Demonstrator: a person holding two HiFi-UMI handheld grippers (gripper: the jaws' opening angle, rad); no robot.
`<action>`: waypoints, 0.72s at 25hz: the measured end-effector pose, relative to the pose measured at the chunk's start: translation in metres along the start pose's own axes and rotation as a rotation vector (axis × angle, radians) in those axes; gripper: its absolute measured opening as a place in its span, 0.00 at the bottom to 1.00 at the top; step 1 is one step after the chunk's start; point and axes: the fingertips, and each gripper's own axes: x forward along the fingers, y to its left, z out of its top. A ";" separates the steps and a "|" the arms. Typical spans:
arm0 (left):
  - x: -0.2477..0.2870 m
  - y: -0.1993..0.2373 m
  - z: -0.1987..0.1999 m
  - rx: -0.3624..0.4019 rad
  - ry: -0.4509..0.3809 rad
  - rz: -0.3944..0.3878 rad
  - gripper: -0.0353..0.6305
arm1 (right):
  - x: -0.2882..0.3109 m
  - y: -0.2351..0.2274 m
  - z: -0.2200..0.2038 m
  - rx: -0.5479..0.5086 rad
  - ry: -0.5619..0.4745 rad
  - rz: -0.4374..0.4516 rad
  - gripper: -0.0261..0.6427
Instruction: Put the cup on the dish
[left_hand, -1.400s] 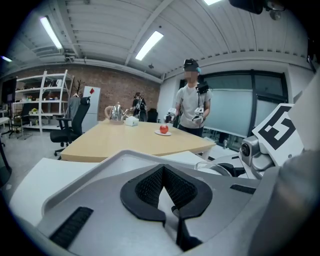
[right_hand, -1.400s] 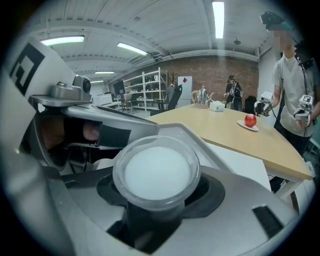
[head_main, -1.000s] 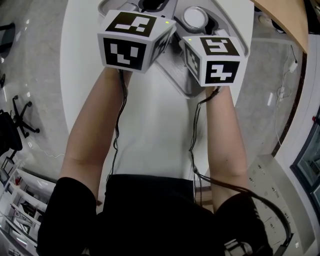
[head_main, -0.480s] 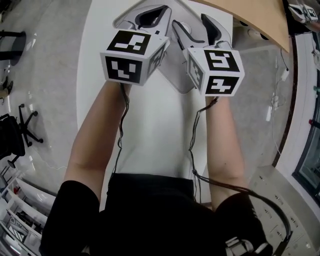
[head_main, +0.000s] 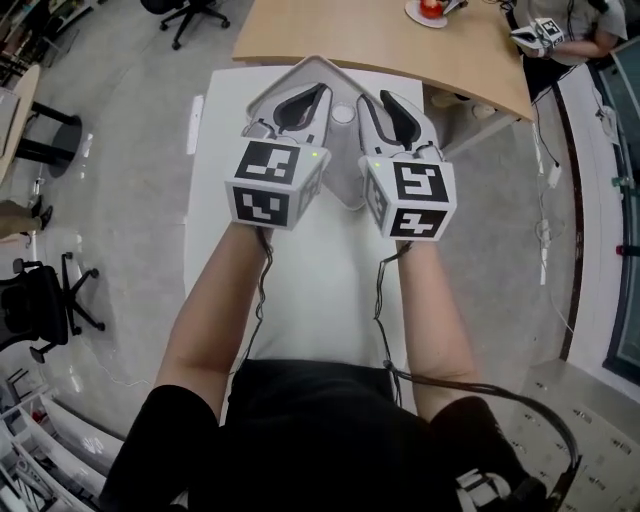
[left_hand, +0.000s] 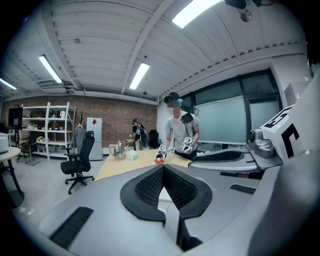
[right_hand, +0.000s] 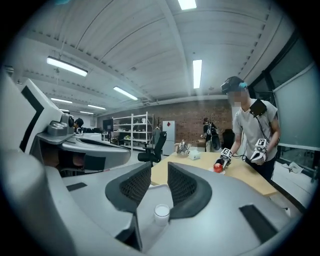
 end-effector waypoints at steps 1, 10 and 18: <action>-0.008 -0.006 0.006 -0.006 -0.010 -0.003 0.06 | -0.009 0.001 0.008 0.003 -0.016 -0.006 0.19; -0.068 -0.062 0.043 -0.006 -0.072 -0.021 0.06 | -0.092 0.018 0.055 -0.020 -0.108 -0.024 0.07; -0.111 -0.093 0.043 0.009 -0.119 0.018 0.06 | -0.144 0.033 0.056 0.000 -0.133 -0.009 0.06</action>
